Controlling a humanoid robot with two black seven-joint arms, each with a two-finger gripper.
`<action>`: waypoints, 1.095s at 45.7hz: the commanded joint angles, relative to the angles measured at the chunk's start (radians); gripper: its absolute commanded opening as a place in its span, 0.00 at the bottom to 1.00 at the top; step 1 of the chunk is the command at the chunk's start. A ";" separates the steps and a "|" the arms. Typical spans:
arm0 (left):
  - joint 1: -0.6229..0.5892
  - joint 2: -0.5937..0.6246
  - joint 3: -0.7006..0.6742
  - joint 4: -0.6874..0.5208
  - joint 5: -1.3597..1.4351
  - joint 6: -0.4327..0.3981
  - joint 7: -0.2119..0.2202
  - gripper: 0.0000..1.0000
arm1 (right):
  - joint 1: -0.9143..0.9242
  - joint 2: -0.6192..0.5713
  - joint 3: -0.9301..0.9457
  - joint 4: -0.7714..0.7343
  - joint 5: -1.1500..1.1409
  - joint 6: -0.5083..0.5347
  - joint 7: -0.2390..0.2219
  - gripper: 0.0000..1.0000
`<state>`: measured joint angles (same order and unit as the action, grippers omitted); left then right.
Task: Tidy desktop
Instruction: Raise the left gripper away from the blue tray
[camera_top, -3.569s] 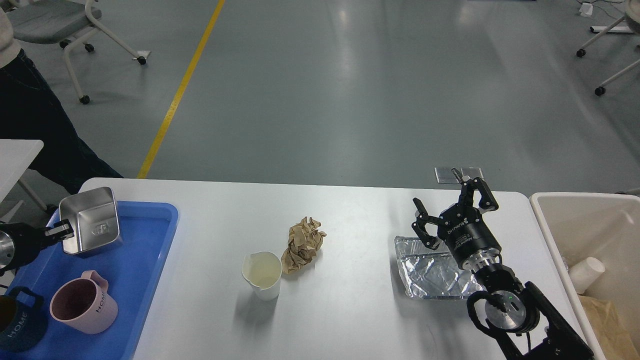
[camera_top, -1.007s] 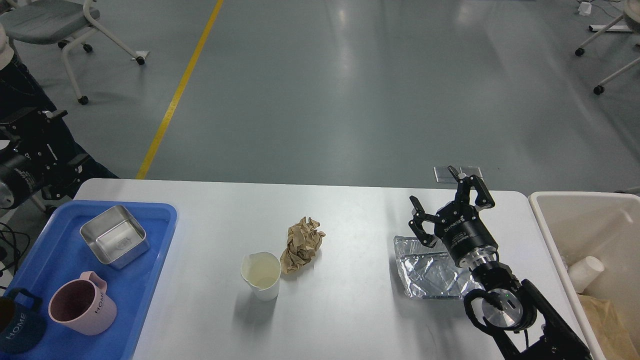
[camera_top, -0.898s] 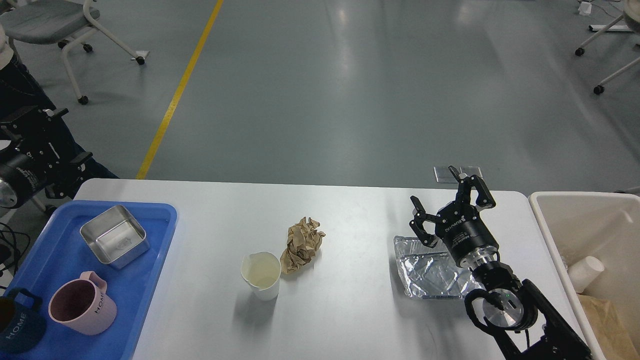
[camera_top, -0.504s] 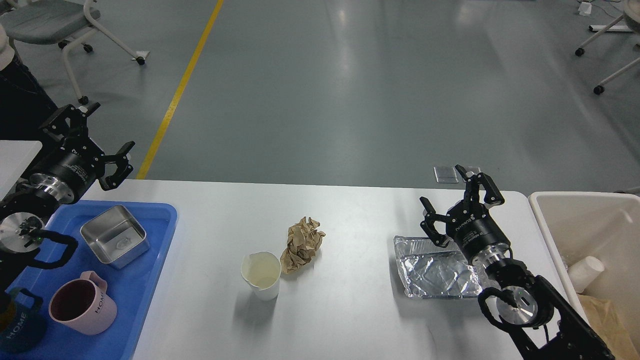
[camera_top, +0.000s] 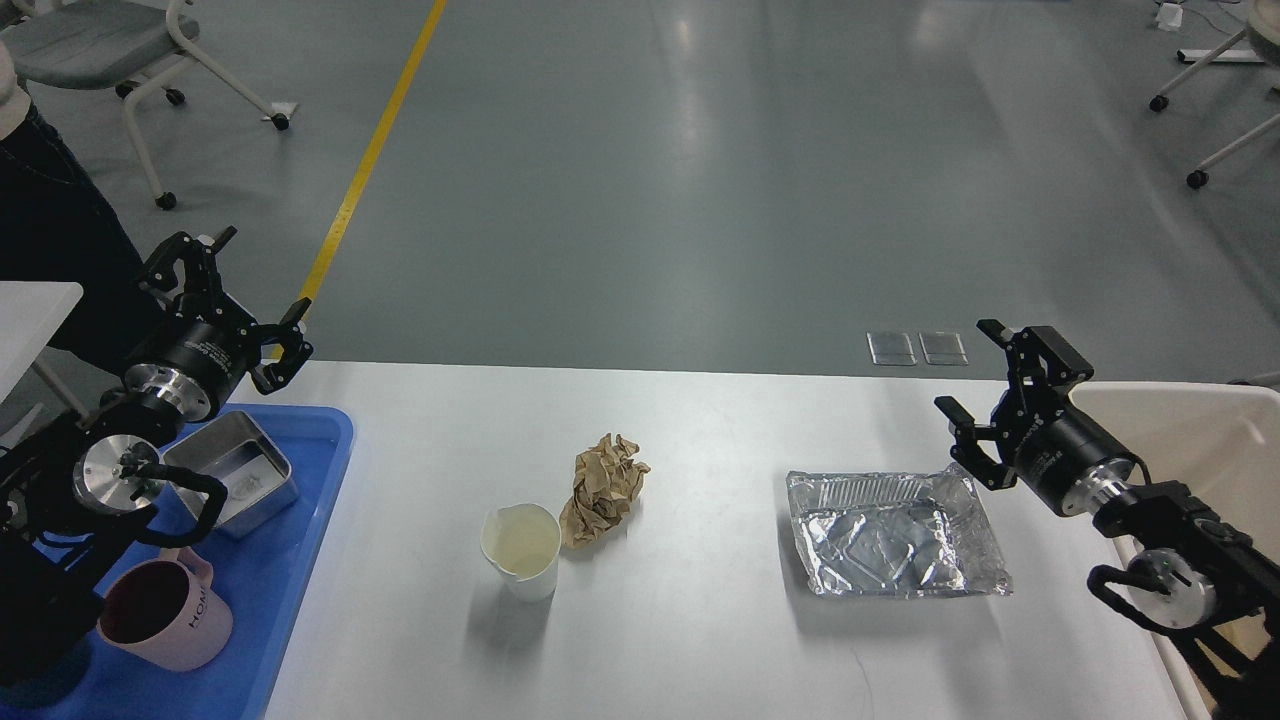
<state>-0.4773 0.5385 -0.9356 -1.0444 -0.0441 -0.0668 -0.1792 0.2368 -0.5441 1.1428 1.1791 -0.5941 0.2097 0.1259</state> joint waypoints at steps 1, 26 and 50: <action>0.065 -0.060 -0.064 -0.017 0.001 -0.008 -0.023 0.96 | 0.048 -0.097 -0.078 0.000 -0.079 0.000 0.009 1.00; 0.105 -0.187 -0.134 -0.003 0.006 -0.028 -0.227 0.96 | 0.076 -0.502 -0.135 0.169 -0.564 0.066 0.015 1.00; 0.117 -0.196 -0.132 -0.003 0.006 -0.028 -0.102 0.96 | 0.114 -0.993 -0.247 0.295 -0.658 0.321 0.027 1.00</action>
<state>-0.3643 0.3409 -1.0679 -1.0478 -0.0411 -0.0951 -0.2981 0.3255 -1.4969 0.8928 1.4618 -1.2530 0.5180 0.1459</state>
